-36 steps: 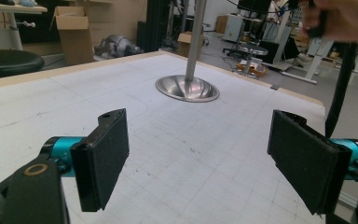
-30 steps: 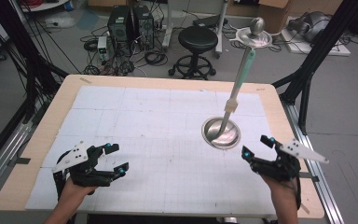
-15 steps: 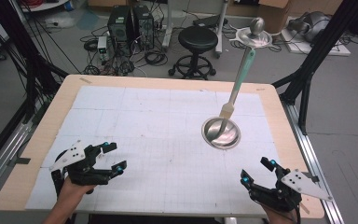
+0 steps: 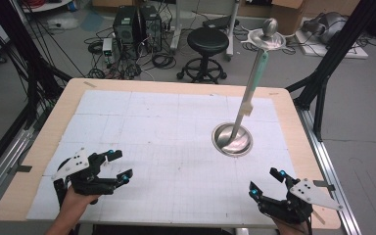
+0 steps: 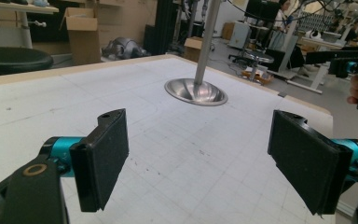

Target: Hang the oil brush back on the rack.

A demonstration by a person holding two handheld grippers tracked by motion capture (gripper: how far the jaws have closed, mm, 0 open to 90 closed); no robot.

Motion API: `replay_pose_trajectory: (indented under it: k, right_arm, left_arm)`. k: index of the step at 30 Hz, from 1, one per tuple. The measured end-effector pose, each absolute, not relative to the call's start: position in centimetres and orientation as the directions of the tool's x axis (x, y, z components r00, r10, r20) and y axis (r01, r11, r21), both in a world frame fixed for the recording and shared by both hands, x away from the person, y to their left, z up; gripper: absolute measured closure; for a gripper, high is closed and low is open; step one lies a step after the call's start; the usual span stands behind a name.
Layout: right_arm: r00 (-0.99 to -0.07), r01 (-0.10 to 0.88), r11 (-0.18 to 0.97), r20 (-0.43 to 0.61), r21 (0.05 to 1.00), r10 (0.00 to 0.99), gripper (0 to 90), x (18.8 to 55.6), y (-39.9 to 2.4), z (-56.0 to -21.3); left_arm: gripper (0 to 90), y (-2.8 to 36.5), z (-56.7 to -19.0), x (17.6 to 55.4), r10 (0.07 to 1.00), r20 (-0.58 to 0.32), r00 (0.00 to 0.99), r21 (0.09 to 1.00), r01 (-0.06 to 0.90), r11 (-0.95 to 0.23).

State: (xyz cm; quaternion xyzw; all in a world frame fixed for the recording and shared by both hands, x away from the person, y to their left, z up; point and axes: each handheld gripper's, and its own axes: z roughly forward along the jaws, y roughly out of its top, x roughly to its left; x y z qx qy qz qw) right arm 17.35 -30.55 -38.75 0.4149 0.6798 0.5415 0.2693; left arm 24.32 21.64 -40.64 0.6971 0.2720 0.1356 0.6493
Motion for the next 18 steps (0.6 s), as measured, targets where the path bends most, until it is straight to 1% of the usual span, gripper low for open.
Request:
replay_pose_trajectory:
  k: [18]
  right_arm:
    - [-0.522, 0.281, 0.079, 0.084, 0.956, 0.849, 16.1, 17.52, -30.57, -38.90]
  left_arm:
    - [20.7, 22.06, -40.67, 24.12, 0.565, -0.168, 0.808, 0.978, 0.207, -0.006]
